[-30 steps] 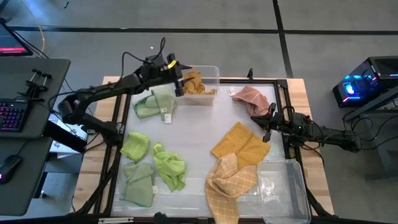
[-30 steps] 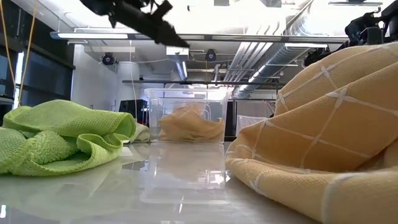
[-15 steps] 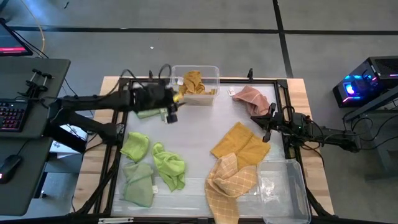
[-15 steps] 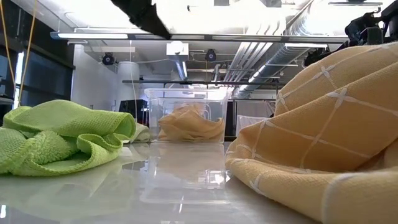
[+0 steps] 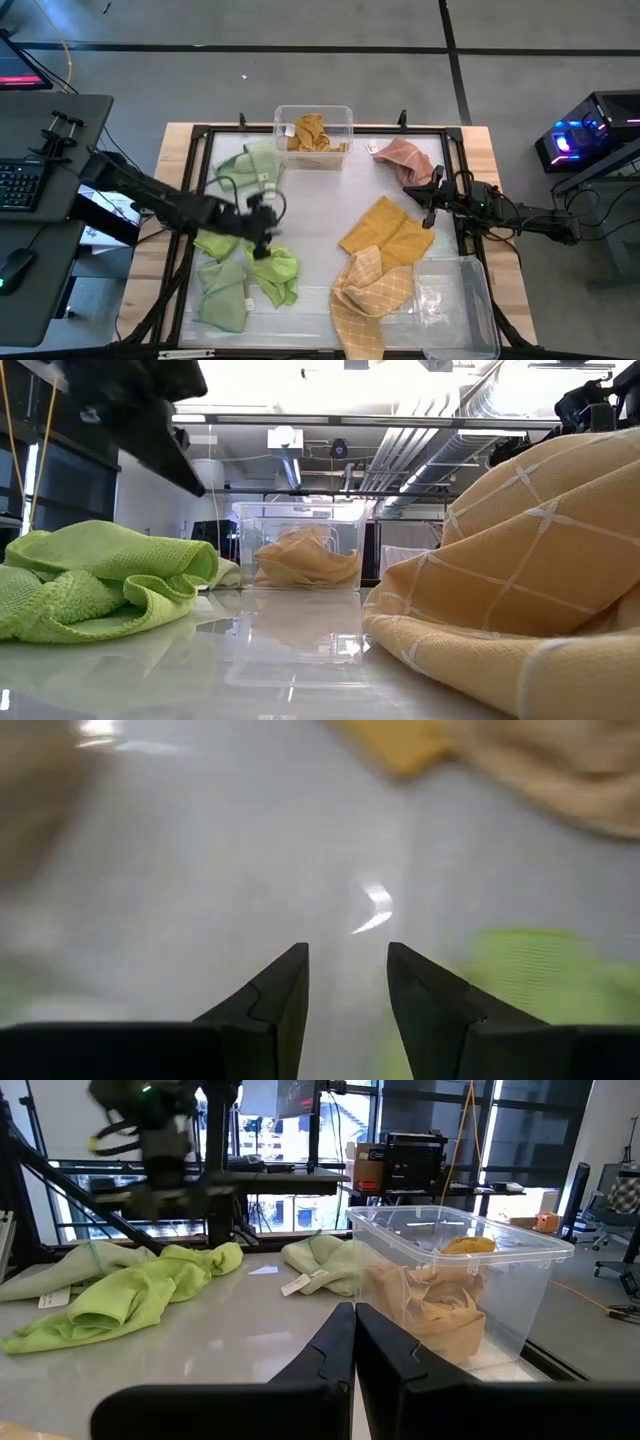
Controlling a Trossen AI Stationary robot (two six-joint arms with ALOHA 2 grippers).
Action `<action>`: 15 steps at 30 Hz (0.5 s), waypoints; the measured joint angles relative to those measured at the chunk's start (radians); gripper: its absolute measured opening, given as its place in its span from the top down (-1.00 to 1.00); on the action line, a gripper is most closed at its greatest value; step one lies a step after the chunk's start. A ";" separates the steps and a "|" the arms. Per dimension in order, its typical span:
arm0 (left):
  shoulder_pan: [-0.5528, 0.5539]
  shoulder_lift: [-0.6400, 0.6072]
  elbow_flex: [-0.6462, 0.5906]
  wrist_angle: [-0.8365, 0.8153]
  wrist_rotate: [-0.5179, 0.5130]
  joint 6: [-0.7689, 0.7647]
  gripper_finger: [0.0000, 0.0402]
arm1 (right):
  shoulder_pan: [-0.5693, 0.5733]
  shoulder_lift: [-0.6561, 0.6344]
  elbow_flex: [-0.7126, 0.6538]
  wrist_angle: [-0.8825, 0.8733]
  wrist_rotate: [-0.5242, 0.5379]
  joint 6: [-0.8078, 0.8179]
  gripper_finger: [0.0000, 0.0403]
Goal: Sort towels by color in basket
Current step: Put the right light green towel into the bottom transparent bin
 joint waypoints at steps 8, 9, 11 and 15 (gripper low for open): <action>-0.166 0.094 -0.103 0.214 0.065 0.022 0.38 | 0.000 0.000 0.000 0.000 0.000 0.000 0.99; -0.175 0.115 -0.106 0.218 0.066 -0.011 0.37 | 0.000 0.000 0.000 0.000 0.000 0.000 0.99; -0.186 0.159 -0.107 0.222 0.066 -0.075 0.32 | 0.000 0.000 0.000 0.000 0.000 0.000 0.99; -0.190 0.264 -0.107 0.258 0.077 -0.114 0.23 | 0.000 0.000 0.000 0.000 0.000 0.000 0.99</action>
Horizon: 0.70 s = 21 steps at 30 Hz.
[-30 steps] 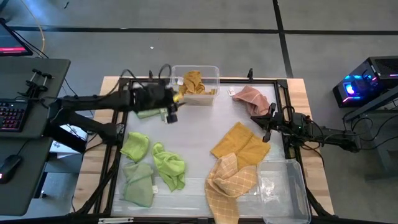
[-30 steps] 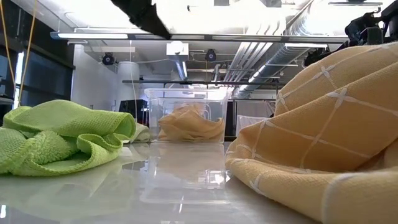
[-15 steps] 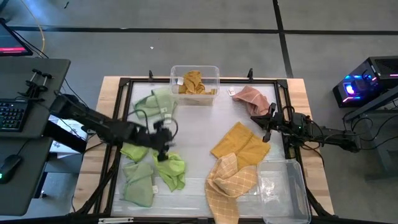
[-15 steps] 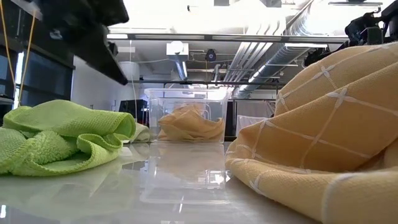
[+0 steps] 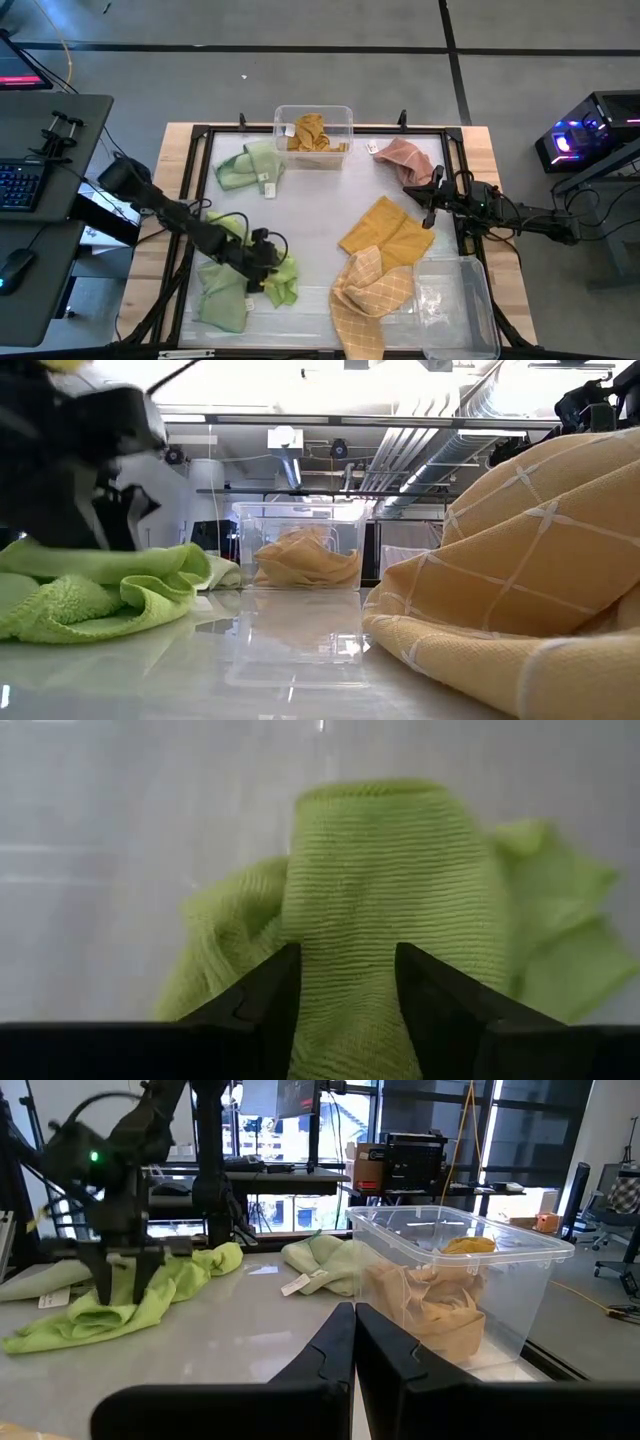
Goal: Sort towels by color in basket
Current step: Put the right light green towel into the bottom transparent bin
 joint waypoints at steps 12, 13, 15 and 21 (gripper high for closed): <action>0.041 0.146 0.000 0.291 0.056 0.239 0.94 | 0.000 0.000 0.000 0.000 0.000 0.000 0.99; 0.050 0.141 0.000 0.308 0.040 0.276 0.93 | 0.000 0.000 0.000 0.000 0.000 0.000 0.99; 0.073 0.129 0.000 0.362 -0.001 0.380 0.92 | 0.000 0.000 0.000 0.000 0.000 -0.009 0.99; 0.201 0.119 0.000 0.620 -0.072 0.603 0.98 | -0.001 0.000 0.000 0.002 0.026 -0.216 0.99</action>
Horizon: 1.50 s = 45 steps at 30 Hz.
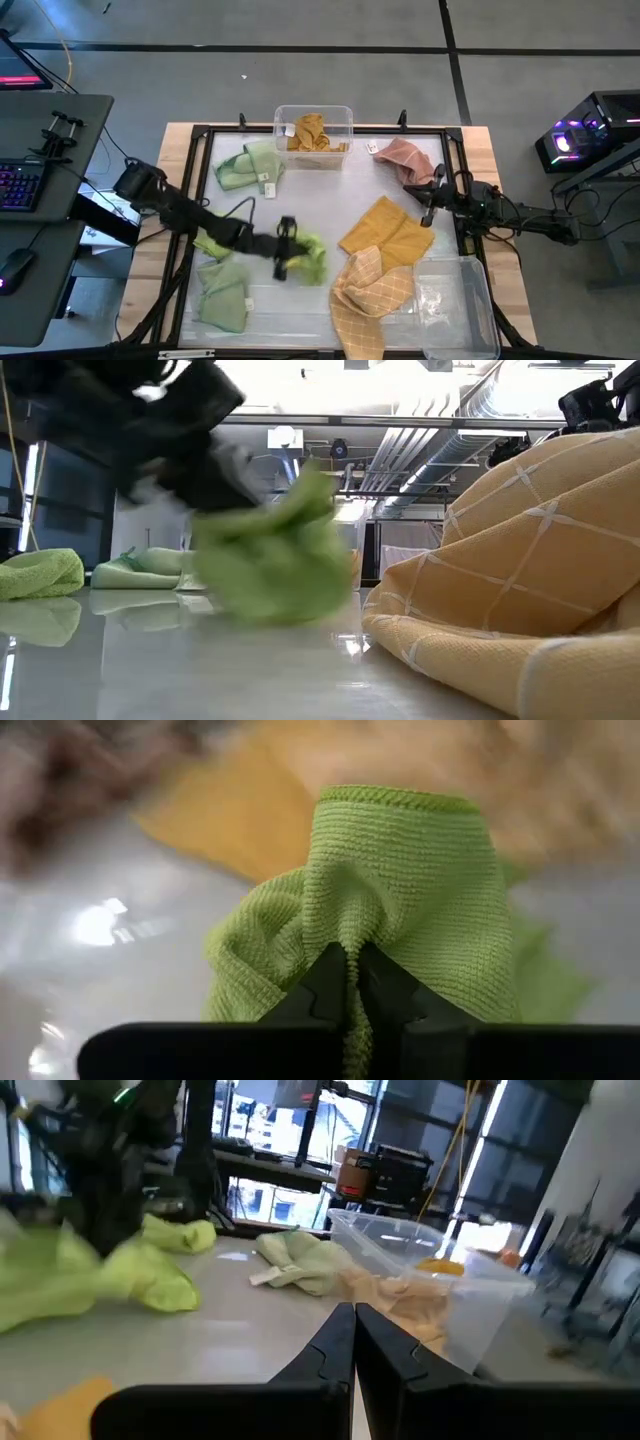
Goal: Sort towels by color in basket
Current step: Put the right light green towel into the bottom transparent bin
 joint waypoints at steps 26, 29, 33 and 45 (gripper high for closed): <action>0.231 0.003 0.092 0.681 0.258 0.263 1.00 | 0.213 0.612 0.166 0.744 -0.113 0.453 0.29; 0.225 0.003 0.092 0.677 0.258 0.259 1.00 | 0.254 0.752 0.274 0.707 -0.119 0.319 0.00; 0.213 0.003 0.092 0.657 0.257 0.244 1.00 | 0.290 0.901 0.428 0.568 -0.122 0.164 -0.25; 0.203 0.003 0.092 0.627 0.267 0.243 1.00 | 0.327 1.279 0.697 0.510 -0.016 0.113 -0.30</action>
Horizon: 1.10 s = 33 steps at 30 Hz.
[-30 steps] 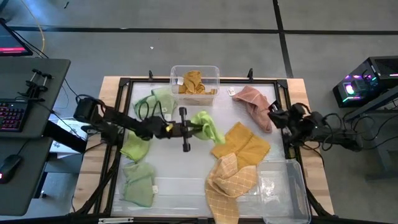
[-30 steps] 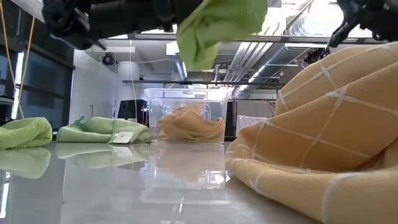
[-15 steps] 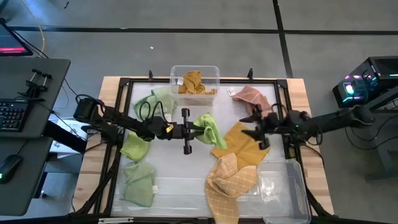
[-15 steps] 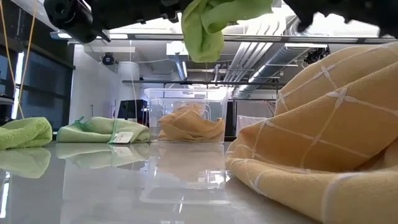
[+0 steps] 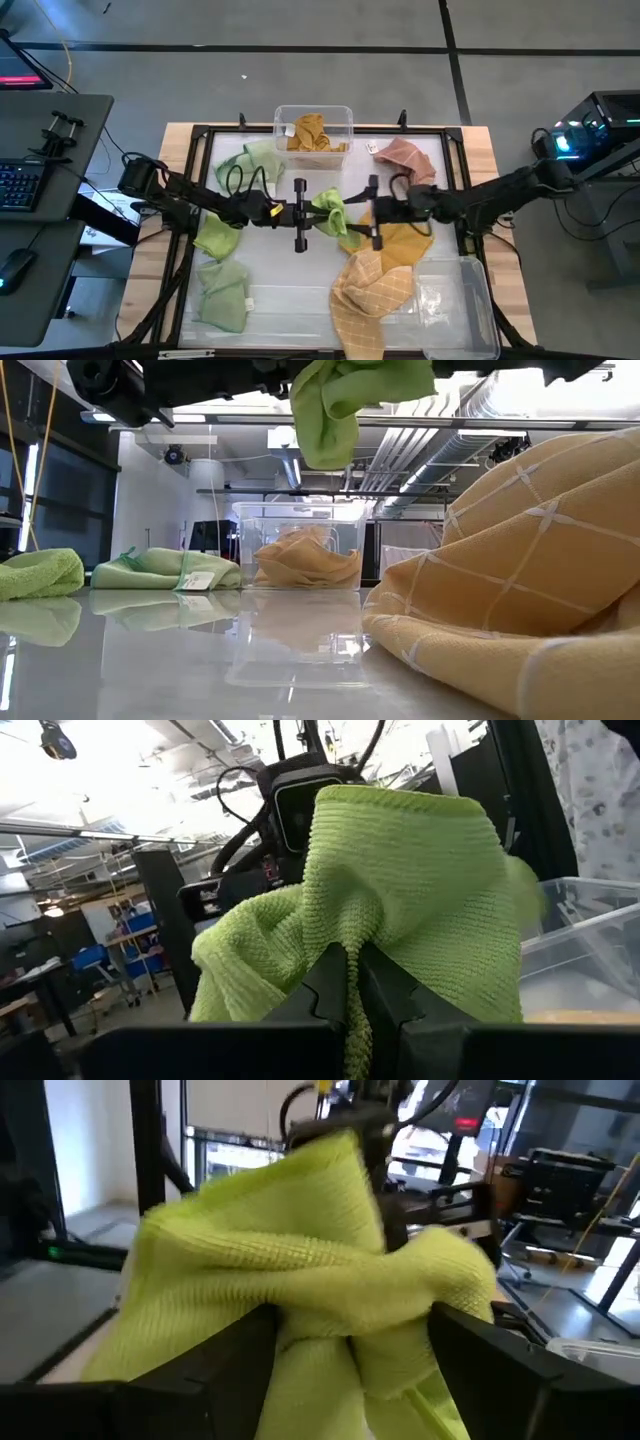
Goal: Sort towels by color in basket
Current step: Put the right light green towel into the bottom transparent bin
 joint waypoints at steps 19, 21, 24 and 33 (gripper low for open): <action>-0.059 -0.123 0.001 -0.347 -0.013 -0.008 0.51 | 0.248 -0.010 0.086 -0.282 0.471 0.098 0.95; -0.073 -0.172 0.002 -0.462 -0.076 -0.008 0.51 | 0.321 -0.055 0.117 -0.398 0.545 0.151 0.96; -0.098 -0.231 0.001 -0.598 -0.153 -0.036 0.51 | 0.434 -0.100 0.228 -0.621 0.663 0.273 0.93; -0.142 -0.252 0.001 -0.699 -0.192 -0.091 0.51 | 0.671 0.009 0.852 -1.649 0.554 1.062 0.96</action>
